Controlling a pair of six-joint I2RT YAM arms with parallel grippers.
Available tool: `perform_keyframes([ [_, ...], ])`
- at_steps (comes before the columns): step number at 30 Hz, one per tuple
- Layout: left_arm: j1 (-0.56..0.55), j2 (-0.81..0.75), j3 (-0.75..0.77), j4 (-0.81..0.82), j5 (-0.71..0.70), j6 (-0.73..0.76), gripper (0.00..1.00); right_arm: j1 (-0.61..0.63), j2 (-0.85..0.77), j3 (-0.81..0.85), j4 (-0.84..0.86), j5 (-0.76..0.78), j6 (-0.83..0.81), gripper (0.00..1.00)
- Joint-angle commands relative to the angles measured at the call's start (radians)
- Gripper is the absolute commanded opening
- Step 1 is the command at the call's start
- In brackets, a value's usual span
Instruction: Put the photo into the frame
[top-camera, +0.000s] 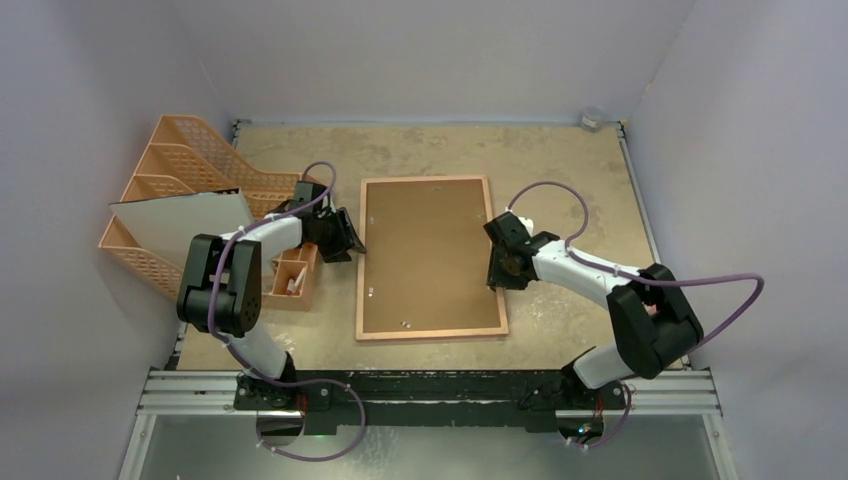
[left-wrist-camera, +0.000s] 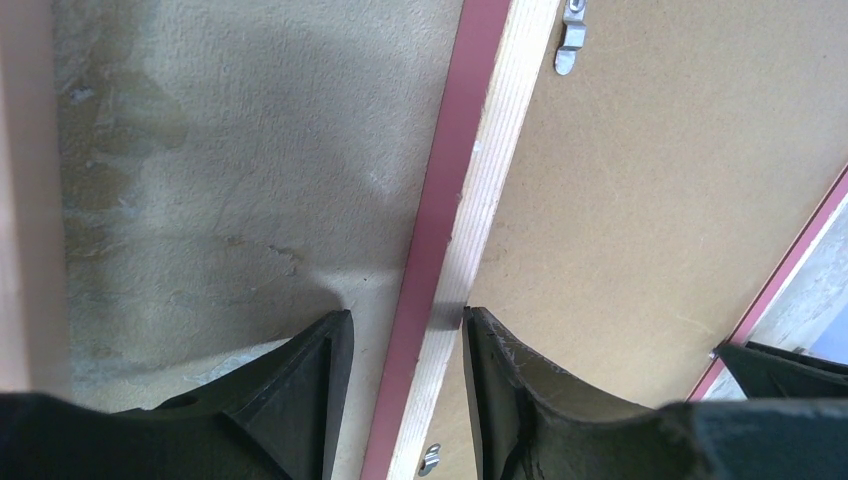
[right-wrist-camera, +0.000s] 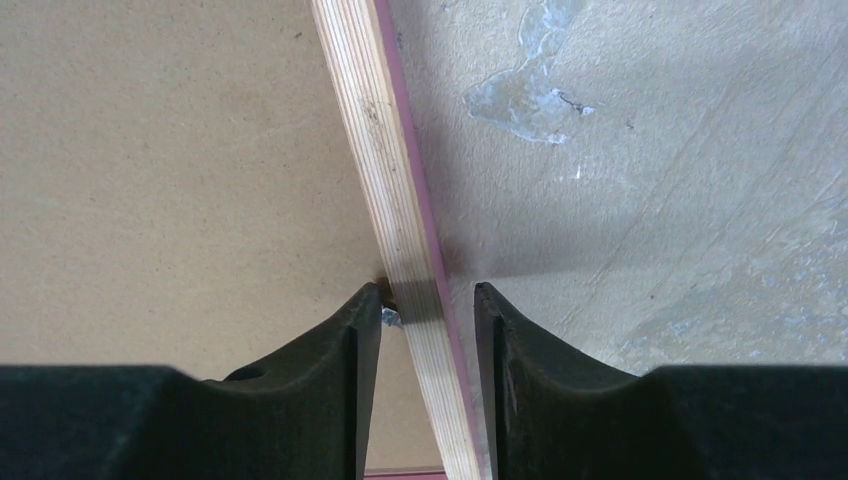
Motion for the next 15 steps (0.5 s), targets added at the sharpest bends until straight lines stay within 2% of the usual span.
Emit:
perform_keyframes([
  [1,-0.001,0.02,-0.03,0.0,-0.022,0.028,0.47,0.001,0.018,-0.006,0.018,-0.001,-0.024,0.42],
  [5,-0.001,0.02,-0.033,0.0,-0.023,0.029,0.47,0.001,0.005,-0.019,0.044,-0.087,-0.052,0.51],
  [8,-0.001,0.02,-0.032,-0.004,-0.022,0.031,0.47,0.001,-0.009,-0.033,0.055,-0.149,-0.067,0.54],
  [11,-0.001,0.02,-0.03,-0.003,-0.025,0.032,0.47,0.001,-0.011,-0.041,0.017,-0.149,-0.059,0.53],
  [15,-0.001,0.024,-0.031,-0.002,-0.025,0.032,0.47,0.001,-0.011,-0.036,-0.021,-0.143,-0.052,0.44],
])
